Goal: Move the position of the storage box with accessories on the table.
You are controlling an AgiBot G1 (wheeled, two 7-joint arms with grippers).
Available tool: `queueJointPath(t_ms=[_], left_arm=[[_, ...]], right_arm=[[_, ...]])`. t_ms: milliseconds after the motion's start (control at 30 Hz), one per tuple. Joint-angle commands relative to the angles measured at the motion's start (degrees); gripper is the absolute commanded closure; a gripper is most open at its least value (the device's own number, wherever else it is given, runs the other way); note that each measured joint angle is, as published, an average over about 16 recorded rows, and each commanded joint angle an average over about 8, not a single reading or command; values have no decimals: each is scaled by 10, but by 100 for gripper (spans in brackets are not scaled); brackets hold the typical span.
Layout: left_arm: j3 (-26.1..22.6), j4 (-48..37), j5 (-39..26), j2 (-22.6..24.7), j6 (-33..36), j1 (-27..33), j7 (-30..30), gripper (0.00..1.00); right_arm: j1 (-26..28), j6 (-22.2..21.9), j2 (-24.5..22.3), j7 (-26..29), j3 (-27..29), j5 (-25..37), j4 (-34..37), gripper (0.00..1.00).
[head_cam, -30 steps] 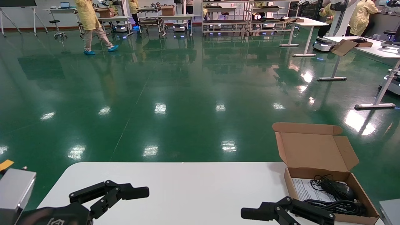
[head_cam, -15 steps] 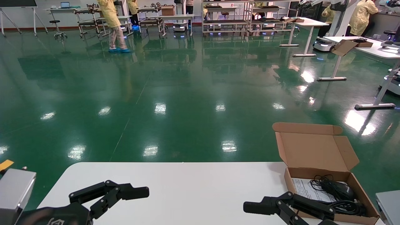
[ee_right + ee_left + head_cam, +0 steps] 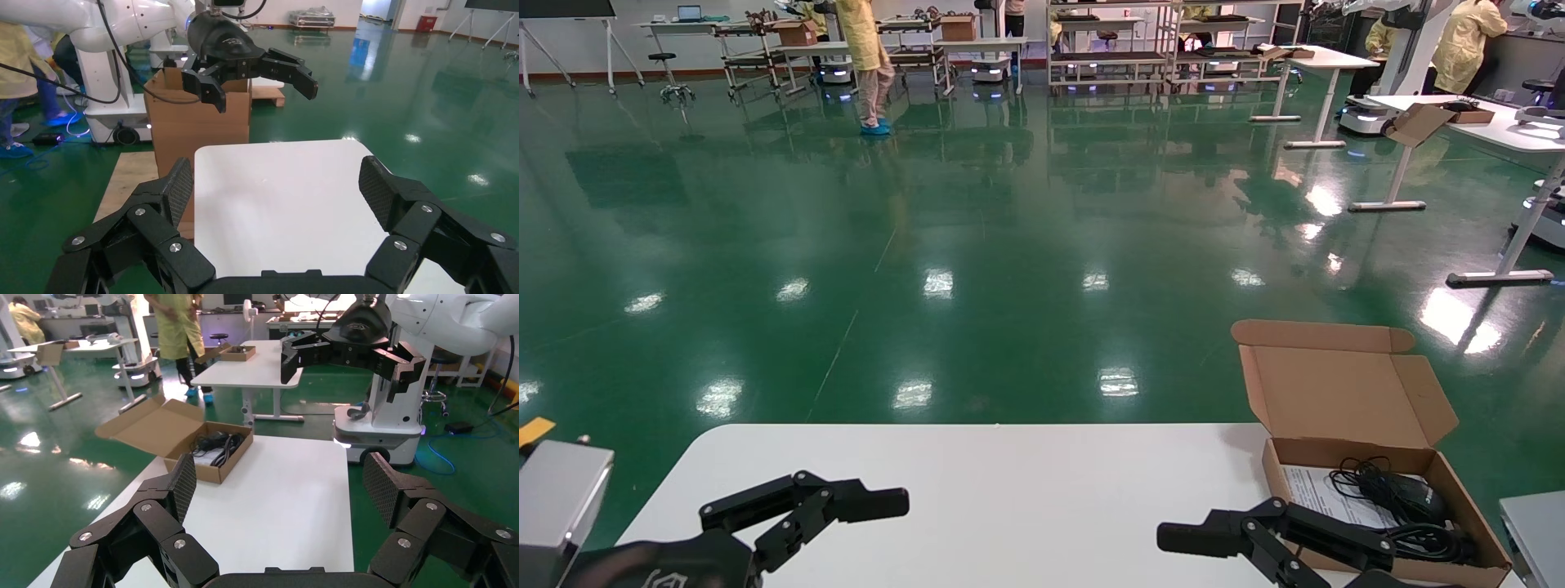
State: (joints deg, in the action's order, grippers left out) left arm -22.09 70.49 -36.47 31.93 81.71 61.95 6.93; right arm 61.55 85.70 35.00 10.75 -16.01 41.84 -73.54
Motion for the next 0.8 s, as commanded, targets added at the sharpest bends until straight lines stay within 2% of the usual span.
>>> queueJointPath(t_ms=[33,800], left_arm=[[0,0,0,0,0,0,0,0],[0,0,0,0,0,0,0,0]], right_arm=[[0,0,0,0,0,0,0,0],[1,-1,0,0,-1,1,2,0]])
